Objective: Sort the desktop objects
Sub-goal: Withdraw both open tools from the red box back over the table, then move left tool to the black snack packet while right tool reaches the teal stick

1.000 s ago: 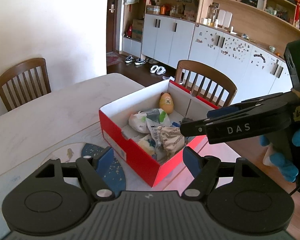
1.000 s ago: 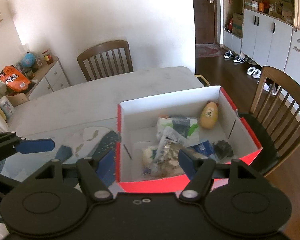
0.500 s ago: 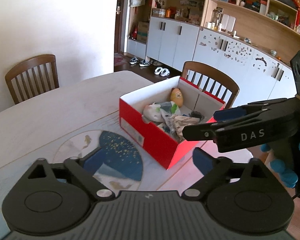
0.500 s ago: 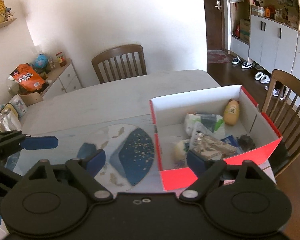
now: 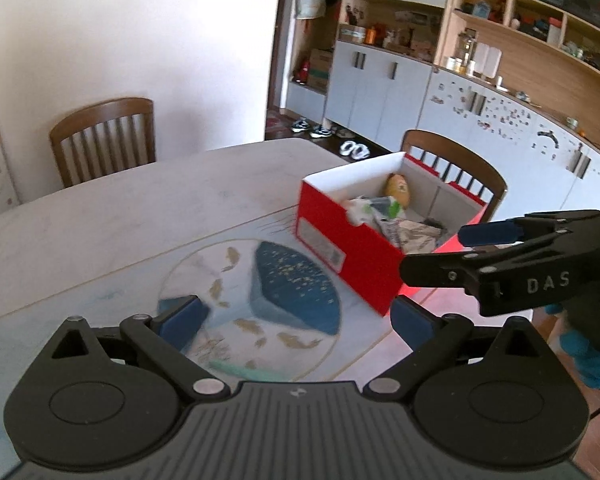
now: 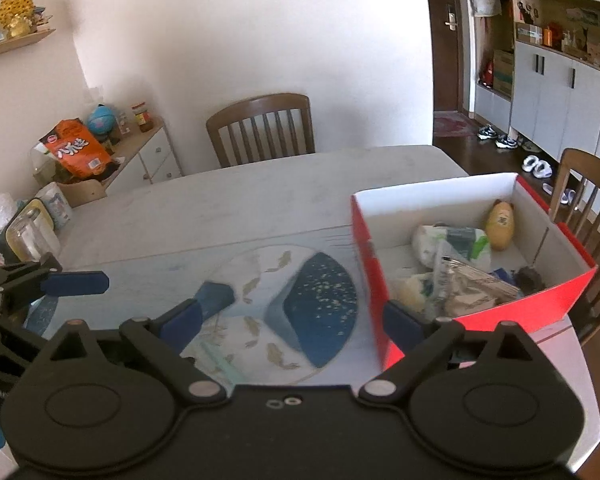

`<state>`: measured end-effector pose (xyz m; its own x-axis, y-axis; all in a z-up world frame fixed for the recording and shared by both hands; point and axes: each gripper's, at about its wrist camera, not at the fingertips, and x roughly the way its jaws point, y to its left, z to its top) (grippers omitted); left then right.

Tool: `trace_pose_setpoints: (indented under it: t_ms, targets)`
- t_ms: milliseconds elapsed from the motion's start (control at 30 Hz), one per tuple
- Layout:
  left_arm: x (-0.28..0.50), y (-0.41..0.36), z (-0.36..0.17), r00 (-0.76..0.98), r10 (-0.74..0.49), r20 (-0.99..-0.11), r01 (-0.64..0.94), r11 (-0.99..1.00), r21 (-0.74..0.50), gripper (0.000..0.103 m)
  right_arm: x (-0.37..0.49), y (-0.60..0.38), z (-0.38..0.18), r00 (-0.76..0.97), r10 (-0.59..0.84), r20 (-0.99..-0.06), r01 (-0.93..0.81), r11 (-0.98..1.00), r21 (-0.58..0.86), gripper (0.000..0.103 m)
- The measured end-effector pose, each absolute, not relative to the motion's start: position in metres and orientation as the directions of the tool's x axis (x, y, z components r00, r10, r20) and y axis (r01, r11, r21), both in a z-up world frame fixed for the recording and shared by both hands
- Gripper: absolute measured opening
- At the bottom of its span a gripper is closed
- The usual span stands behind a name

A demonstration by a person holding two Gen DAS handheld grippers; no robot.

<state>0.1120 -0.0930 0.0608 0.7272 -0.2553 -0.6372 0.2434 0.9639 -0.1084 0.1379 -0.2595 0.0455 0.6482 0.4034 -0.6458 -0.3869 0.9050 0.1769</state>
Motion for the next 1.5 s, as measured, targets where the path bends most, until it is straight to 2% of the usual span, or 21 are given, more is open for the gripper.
trace_pose_setpoints:
  t_ms: [633,1133,1500]
  targets:
    - [0.076,-0.022,0.016,0.732,-0.145,-0.666,0.096,0.989,-0.109,0.101,0.119,-0.211,0.019,0.635,0.407,-0.657,-0.416,0.896,0.153,0.098]
    - [0.074,-0.018,-0.028,0.675,-0.153,-0.721,0.085,0.988,-0.13,0.101,0.121,-0.184,-0.018,0.585,0.419,-0.695,-0.466,0.874,0.136,0.096]
    - [0.098,-0.035,-0.068,0.676,-0.089,-0.731,0.037,0.995,-0.087,0.101,0.147,-0.176,-0.064,0.534,0.398,-0.746,-0.478,0.87,0.122,0.083]
